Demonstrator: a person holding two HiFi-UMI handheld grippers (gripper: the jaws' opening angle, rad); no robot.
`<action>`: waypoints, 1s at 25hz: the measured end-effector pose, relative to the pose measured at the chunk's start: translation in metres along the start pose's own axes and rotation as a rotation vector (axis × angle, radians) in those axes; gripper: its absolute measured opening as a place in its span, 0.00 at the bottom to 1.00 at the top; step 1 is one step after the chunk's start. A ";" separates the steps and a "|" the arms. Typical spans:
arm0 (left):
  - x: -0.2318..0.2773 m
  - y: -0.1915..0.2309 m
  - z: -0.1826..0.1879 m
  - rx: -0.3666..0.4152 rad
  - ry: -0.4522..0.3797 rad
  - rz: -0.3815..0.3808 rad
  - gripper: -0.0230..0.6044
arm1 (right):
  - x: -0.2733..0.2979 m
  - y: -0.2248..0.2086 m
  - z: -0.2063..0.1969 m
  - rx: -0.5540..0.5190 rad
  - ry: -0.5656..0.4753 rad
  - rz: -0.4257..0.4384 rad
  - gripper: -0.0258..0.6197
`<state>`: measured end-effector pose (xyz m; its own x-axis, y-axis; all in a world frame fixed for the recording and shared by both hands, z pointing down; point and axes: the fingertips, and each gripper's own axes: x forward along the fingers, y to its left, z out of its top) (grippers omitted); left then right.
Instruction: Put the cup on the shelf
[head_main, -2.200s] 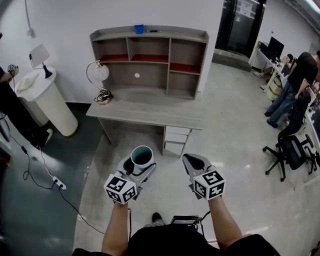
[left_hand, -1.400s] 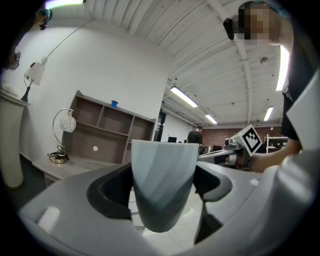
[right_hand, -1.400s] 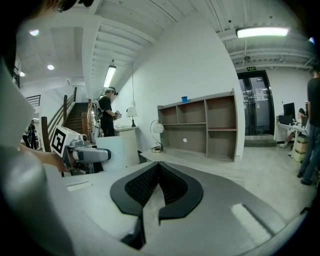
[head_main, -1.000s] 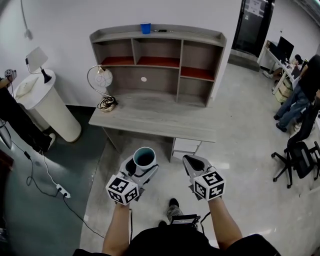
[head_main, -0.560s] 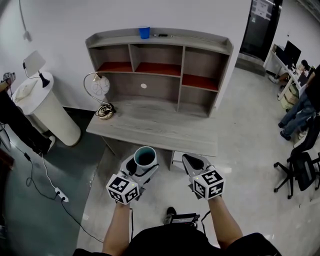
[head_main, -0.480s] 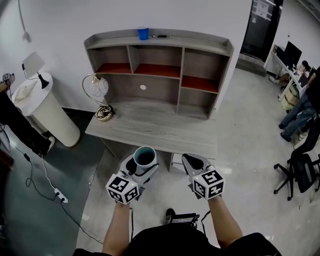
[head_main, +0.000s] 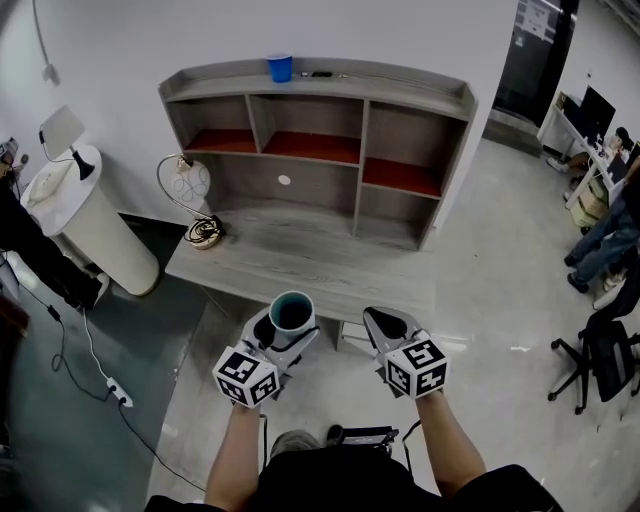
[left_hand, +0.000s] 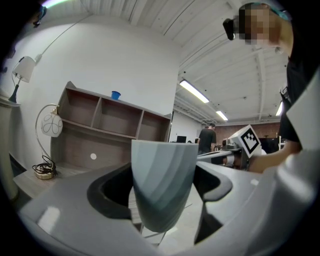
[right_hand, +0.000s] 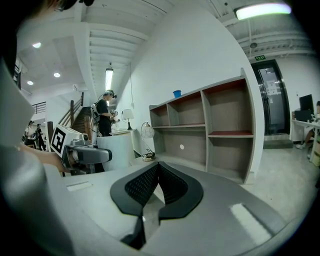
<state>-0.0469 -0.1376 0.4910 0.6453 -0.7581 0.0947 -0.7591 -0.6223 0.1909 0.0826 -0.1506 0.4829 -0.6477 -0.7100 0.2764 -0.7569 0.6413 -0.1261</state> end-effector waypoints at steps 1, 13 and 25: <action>0.002 0.001 0.000 -0.001 0.003 0.003 0.63 | 0.001 -0.002 0.000 0.003 0.001 0.003 0.06; 0.035 0.025 -0.001 -0.008 0.011 -0.017 0.63 | 0.032 -0.025 0.004 0.005 0.012 -0.004 0.06; 0.083 0.095 0.025 -0.005 0.006 -0.076 0.63 | 0.099 -0.055 0.035 0.008 0.007 -0.065 0.06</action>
<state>-0.0678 -0.2640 0.4928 0.7016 -0.7074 0.0856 -0.7074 -0.6771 0.2026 0.0572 -0.2659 0.4840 -0.5961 -0.7483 0.2910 -0.7983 0.5911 -0.1153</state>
